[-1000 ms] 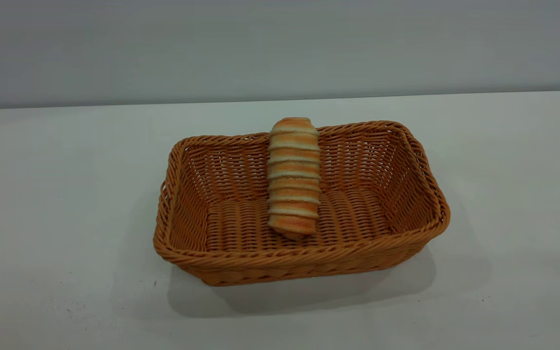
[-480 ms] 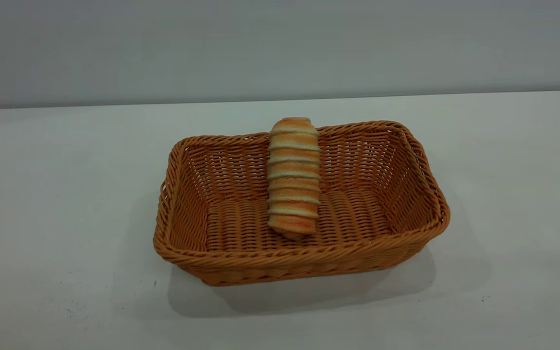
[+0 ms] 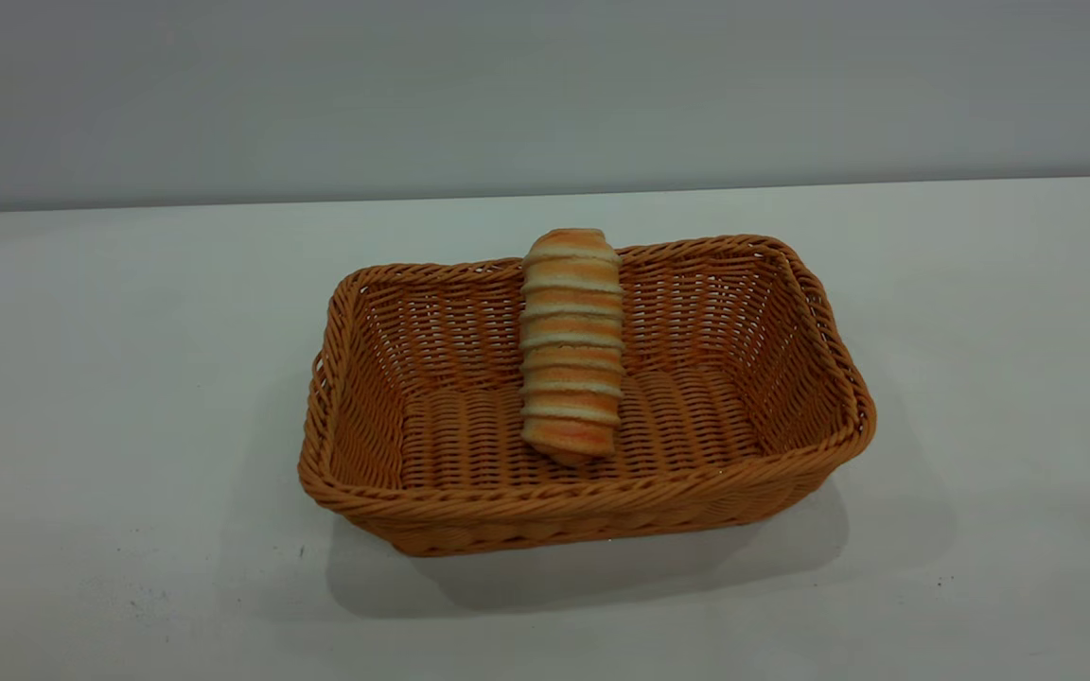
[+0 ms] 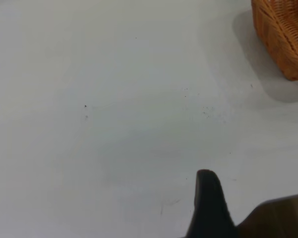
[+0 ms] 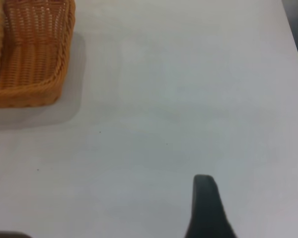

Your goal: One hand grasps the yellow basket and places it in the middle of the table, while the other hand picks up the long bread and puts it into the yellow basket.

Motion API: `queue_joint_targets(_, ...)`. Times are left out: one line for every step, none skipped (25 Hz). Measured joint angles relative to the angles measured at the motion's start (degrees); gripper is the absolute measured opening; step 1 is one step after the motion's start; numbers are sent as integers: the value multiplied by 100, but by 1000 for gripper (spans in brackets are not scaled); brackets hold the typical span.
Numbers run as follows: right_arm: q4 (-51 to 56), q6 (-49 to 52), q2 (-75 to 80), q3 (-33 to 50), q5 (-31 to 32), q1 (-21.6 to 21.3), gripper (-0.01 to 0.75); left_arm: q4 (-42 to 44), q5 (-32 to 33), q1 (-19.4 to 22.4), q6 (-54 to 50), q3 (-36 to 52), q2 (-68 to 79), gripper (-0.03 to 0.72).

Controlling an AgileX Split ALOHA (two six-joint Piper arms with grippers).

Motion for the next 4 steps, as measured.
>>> queue_joint_targets(0,0,0,0,0,0,536,0,0,0,0,0,0,543)
queue_joint_targets(0,0,0,0,0,0,536,0,0,0,0,0,0,543)
queue_joint_targets(0,0,0,0,0,0,536,0,0,0,0,0,0,543)
queue_joint_targets(0,0,0,0,0,0,536,0,0,0,0,0,0,543)
